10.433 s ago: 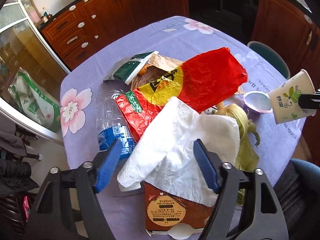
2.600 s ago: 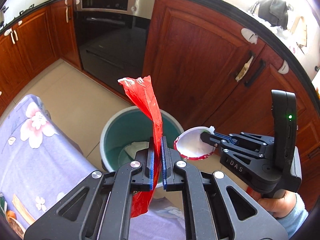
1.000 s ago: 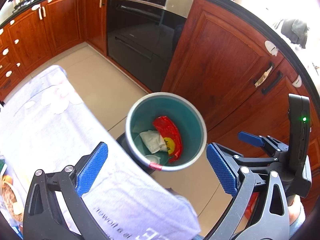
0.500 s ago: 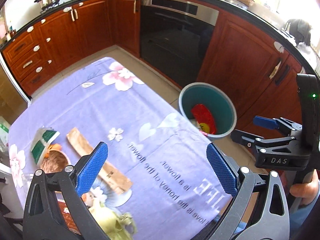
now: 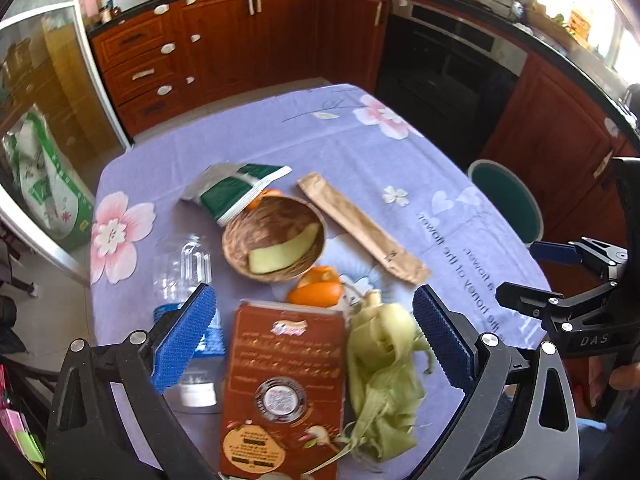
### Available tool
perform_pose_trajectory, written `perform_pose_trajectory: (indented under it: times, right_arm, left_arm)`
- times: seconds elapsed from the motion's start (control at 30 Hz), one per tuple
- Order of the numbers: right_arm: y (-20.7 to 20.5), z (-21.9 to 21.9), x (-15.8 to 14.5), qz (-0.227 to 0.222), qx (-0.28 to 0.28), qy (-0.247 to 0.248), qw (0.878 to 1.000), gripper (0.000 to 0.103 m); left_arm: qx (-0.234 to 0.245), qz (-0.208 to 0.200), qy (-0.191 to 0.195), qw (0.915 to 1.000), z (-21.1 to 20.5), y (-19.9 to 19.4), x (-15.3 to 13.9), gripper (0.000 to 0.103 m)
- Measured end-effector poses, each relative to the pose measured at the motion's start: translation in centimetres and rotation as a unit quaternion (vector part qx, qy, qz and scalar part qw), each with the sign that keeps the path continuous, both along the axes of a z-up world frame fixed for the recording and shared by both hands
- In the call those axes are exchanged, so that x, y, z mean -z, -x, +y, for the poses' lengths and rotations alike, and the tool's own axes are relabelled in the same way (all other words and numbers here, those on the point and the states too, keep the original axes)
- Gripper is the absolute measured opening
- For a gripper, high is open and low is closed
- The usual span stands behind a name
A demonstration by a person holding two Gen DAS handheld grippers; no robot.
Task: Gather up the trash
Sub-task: 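Move both tools back over the table, then grasp the corn husks with the right tool while the left tool grasps the water bottle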
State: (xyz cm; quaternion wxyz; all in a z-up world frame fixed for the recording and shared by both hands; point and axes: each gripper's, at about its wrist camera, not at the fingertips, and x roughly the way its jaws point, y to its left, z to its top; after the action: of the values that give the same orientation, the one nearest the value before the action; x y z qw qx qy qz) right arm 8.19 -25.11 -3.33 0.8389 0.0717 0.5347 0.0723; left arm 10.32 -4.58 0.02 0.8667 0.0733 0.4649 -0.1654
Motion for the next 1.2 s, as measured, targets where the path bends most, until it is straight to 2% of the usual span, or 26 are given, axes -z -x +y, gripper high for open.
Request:
perform_pose_trajectory:
  times: [0.23, 0.4, 0.63, 0.9, 0.97, 1.03, 1.13, 1.2]
  right_arm:
    - [-0.9, 6.2, 2.8, 0.039, -0.055, 0.003, 0.998, 0.089]
    - [-1.8, 8.2, 4.0, 0.054, -0.065, 0.003, 0.996, 0.089]
    - [-2.7, 8.7, 5.8, 0.077, -0.057, -0.005, 0.995, 0.089]
    - [-3.1, 9.0, 6.8, 0.070, -0.059, -0.026, 0.995, 0.089]
    - [-3.0, 9.4, 6.9, 0.064, -0.069, -0.027, 0.995, 0.079]
    - [-2.9, 9.9, 7.1, 0.063, -0.081, -0.025, 0.994, 0.061]
    - [-2.7, 10.3, 7.1, 0.058, -0.090, -0.026, 0.994, 0.053]
    - [-2.5, 10.7, 6.9, 0.051, -0.098, -0.021, 0.994, 0.048]
  left_arm:
    - [-0.052, 0.004, -0.009, 0.9986, 6.5, 0.0, 2.2, 0.099]
    - [-0.083, 0.025, -0.005, 0.9962, 9.8, -1.3, 4.0, 0.099]
    - [-0.091, 0.043, -0.002, 0.9949, 10.7, -3.2, 6.0, 0.099]
    - [-0.095, 0.060, -0.002, 0.9937, 10.3, -5.1, 8.2, 0.099]
    - [-0.100, 0.060, 0.005, 0.9931, 10.5, -5.3, 8.4, 0.099]
    - [-0.107, 0.057, 0.012, 0.9926, 10.8, -5.2, 8.4, 0.097]
    - [-0.105, 0.059, 0.025, 0.9924, 11.1, -5.1, 8.3, 0.083]
    - [-0.104, 0.059, 0.019, 0.9926, 10.9, -5.0, 8.3, 0.067]
